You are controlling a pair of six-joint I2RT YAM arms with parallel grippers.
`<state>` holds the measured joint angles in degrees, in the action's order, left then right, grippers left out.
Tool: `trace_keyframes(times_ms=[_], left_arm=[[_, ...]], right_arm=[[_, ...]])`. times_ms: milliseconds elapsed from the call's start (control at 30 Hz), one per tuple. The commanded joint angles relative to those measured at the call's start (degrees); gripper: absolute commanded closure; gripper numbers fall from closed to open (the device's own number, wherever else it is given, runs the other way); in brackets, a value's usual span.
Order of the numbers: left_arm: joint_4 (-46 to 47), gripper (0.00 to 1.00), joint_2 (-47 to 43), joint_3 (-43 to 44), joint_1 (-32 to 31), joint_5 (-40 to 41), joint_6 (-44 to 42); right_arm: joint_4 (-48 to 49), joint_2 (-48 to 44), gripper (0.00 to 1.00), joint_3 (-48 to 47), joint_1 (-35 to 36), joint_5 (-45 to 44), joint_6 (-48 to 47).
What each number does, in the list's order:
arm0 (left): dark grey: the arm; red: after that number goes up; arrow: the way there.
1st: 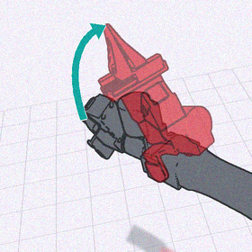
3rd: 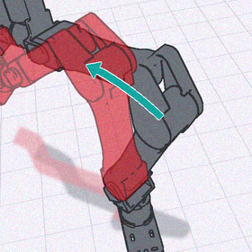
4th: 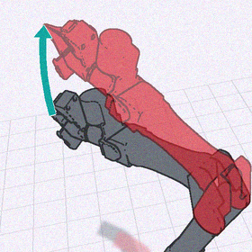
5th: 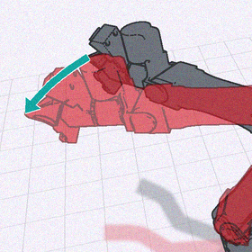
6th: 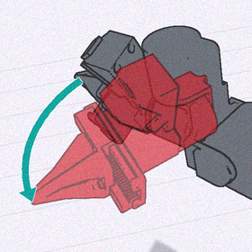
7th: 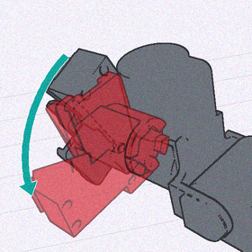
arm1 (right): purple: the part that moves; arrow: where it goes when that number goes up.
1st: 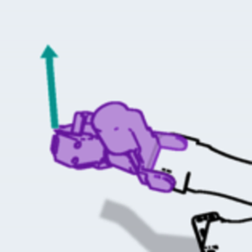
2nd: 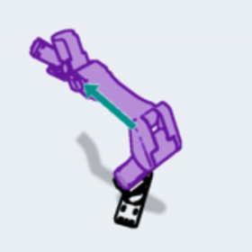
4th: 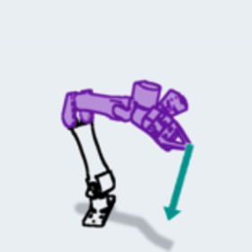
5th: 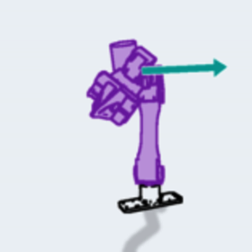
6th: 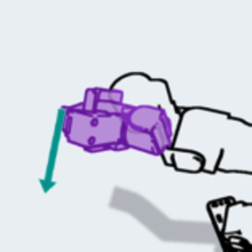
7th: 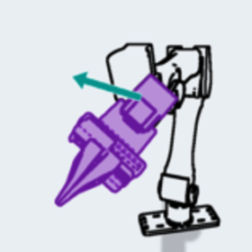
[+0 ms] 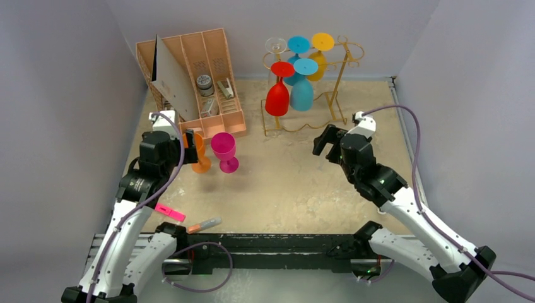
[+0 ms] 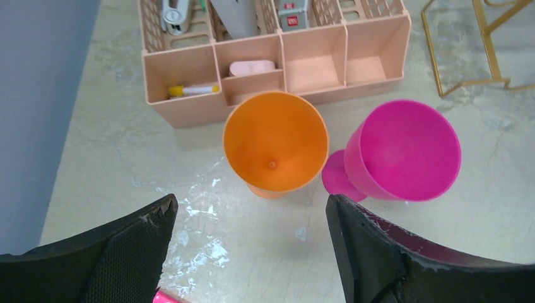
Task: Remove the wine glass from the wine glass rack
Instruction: Pick up the wine glass from the wine rack.
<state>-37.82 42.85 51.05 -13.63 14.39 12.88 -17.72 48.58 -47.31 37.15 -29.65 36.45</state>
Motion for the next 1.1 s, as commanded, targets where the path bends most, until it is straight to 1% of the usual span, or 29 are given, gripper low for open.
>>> trace_keyframes(times_ms=[0, 33, 100, 133, 167, 200, 300, 333, 367, 467, 533, 600, 667, 733, 800, 933, 1000, 1067], left_arm=[[3.3, 0.13, -2.1, 0.1, 0.4, 5.0, 0.5], [3.0, 0.13, -2.9, -0.1, 0.5, 5.5, 0.6], [3.0, 0.13, -4.8, -0.7, 0.8, 6.2, 0.8], [3.1, 0.13, -5.8, -0.9, 1.0, 6.7, 0.9], [3.2, 0.13, -6.7, -1.3, 1.2, 7.0, 1.0], [3.5, 0.13, -7.5, -1.8, 1.4, 7.4, 1.1], [4.9, 0.12, -8.7, -2.6, 2.3, 7.6, 1.7], [5.1, 0.12, -8.6, -2.6, 2.9, 7.2, 1.9], [5.2, 0.12, -8.4, -2.4, 3.6, 6.5, 1.9], [4.8, 0.12, -7.7, -2.0, 5.5, 4.5, 2.1], [5.6, 0.12, -7.8, -2.6, 6.1, 3.5, 2.3], [6.3, 0.12, -7.2, -3.2, 6.2, 2.9, 2.2], [6.3, 0.12, -6.2, -3.1, 6.2, 2.9, 2.2], [6.1, 0.12, -5.4, -2.9, 6.2, 2.9, 2.2], [5.8, 0.12, -5.1, -2.3, 6.3, 2.5, 2.2], [5.7, 0.12, -6.6, -3.2, 6.3, 1.9, 2.5], [5.7, 0.12, -6.7, -3.1, 6.3, 1.9, 2.5], [5.7, 0.12, -6.6, -2.9, 6.3, 1.9, 2.3]], right_arm=[[-10.8, 0.9, 0.01, -8.7, -0.3, -4.3, 5.6], [-12.5, 0.8, 0.01, -9.2, -0.4, -6.9, 7.2], [-19.5, -0.4, 0.01, -10.4, -0.4, -14.7, 16.5], [-20.0, -1.5, 0.02, -9.9, -0.3, -18.4, 20.8], [-16.9, -2.9, 0.03, -8.4, -0.4, -21.0, 21.8], [-12.1, -4.3, 0.04, -6.7, -0.4, -21.9, 20.7], [5.0, -6.9, 0.09, -2.5, -0.3, -17.0, 11.7], [7.2, -6.3, 0.09, -2.8, -0.4, -15.2, 10.6], [6.8, -5.2, 0.09, -4.4, -0.4, -13.8, 10.4], [-2.8, 0.2, 0.07, -12.4, -0.4, -9.8, 9.1], [-8.1, 4.3, 0.07, -17.7, -0.4, -9.5, 8.0], [-10.9, 7.6, 0.06, -22.3, -0.4, -9.4, 6.6], [-11.0, 10.2, 0.06, -25.6, -0.4, -9.0, 4.2], [-9.2, 12.1, 0.06, -28.0, -0.4, -7.6, -0.4], [-8.2, 13.3, 0.04, -29.8, -0.4, -6.1, -1.8], [-6.7, 13.8, 0.04, -30.0, -0.6, 1.2, -2.2], [-6.6, 14.8, 0.03, -31.2, -1.5, 3.0, -2.7], [-7.7, 17.1, 0.02, -34.4, -5.3, 9.3, -2.6]])
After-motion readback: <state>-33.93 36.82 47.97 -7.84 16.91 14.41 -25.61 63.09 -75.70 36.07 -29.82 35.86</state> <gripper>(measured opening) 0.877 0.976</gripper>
